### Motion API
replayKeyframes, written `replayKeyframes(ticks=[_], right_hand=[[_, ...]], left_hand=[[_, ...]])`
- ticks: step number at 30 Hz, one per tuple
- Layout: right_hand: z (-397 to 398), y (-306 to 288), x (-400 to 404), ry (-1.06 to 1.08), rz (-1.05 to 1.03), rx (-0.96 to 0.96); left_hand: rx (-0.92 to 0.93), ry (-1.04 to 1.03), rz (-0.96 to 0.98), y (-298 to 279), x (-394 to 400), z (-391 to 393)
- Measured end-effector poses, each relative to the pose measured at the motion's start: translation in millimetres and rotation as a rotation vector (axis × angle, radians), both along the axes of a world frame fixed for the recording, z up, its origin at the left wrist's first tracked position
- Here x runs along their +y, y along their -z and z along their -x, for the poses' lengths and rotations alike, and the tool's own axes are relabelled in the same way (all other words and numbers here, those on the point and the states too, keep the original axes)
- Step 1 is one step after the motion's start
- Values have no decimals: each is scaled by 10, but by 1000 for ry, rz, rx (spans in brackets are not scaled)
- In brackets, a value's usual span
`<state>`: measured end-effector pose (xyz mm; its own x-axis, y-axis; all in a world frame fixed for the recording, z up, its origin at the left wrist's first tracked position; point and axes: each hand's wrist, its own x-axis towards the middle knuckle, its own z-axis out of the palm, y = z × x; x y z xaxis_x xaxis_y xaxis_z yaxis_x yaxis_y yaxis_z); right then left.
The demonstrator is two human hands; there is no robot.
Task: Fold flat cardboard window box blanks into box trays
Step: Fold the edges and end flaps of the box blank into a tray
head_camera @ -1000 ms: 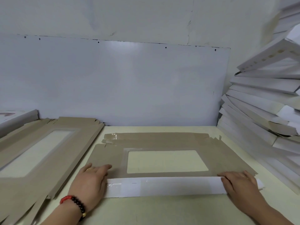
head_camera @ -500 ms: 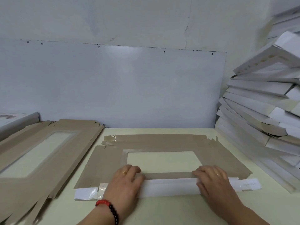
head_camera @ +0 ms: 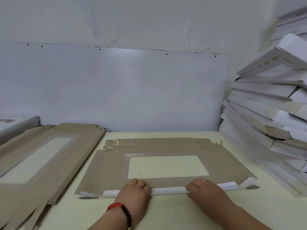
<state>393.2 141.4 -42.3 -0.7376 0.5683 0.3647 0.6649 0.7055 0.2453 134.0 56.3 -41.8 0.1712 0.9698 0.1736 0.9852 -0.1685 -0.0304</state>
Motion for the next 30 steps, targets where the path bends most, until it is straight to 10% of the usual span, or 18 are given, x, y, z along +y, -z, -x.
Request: replayKeyframes(ticks=[30], right_hand=[[614, 15, 287, 175, 508, -190]], left_hand=[[30, -212, 216, 226, 422, 436]])
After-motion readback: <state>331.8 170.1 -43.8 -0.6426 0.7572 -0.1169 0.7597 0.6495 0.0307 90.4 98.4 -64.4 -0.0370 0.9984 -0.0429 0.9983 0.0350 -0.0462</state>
